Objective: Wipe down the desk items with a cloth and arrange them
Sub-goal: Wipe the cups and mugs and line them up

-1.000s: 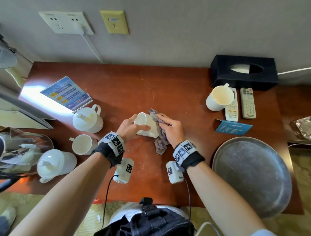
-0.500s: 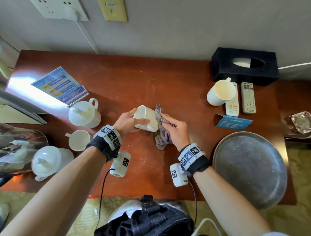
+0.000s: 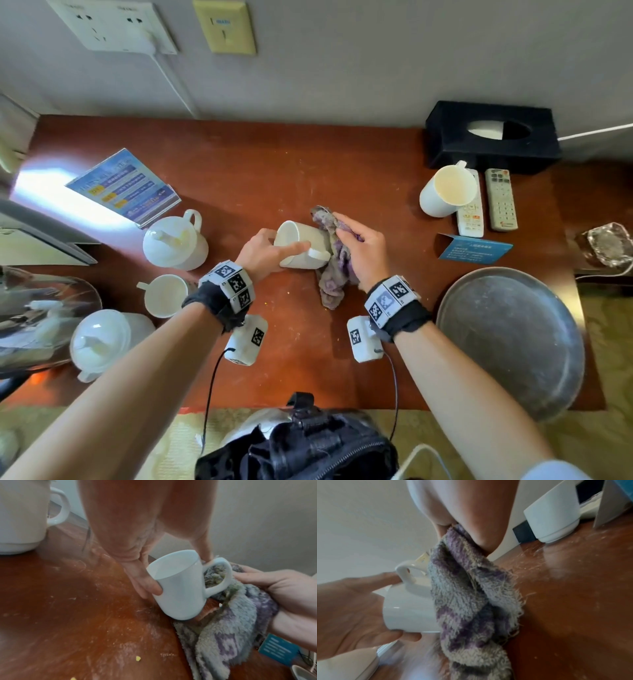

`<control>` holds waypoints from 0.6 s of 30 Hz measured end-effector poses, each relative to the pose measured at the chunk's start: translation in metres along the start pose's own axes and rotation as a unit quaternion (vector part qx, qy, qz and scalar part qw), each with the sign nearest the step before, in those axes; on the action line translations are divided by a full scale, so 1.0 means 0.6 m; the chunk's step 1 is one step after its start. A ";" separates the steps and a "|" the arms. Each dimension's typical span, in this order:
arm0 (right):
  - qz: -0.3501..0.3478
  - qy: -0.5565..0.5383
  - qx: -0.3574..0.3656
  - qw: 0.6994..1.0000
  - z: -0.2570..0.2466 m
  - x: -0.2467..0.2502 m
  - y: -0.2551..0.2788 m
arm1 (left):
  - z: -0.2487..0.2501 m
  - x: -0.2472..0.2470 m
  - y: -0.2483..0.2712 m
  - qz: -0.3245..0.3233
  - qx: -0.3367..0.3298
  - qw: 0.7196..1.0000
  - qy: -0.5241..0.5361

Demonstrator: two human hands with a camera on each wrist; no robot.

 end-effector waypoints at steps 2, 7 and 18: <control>0.009 -0.020 0.007 1.000 -0.002 0.015 0.012 | 0.008 -0.002 -0.001 0.006 -0.007 1.000 -0.008; -0.006 -0.020 0.017 1.000 0.004 -0.002 0.034 | 0.008 -0.008 -0.006 -0.013 0.003 1.000 0.026; -0.002 -0.035 0.040 0.999 -0.015 -0.007 0.041 | 0.011 -0.013 0.027 -0.031 -0.014 0.996 -0.084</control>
Point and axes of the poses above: each hand's wrist, its own y-axis away from the middle knuckle, its own x-axis out of the back of the hand, z = x × y, the point moved 6 cm from there along -y, towards the middle knuckle, and after that the axes turned 5 degrees about -x, right-handed, at the moved point
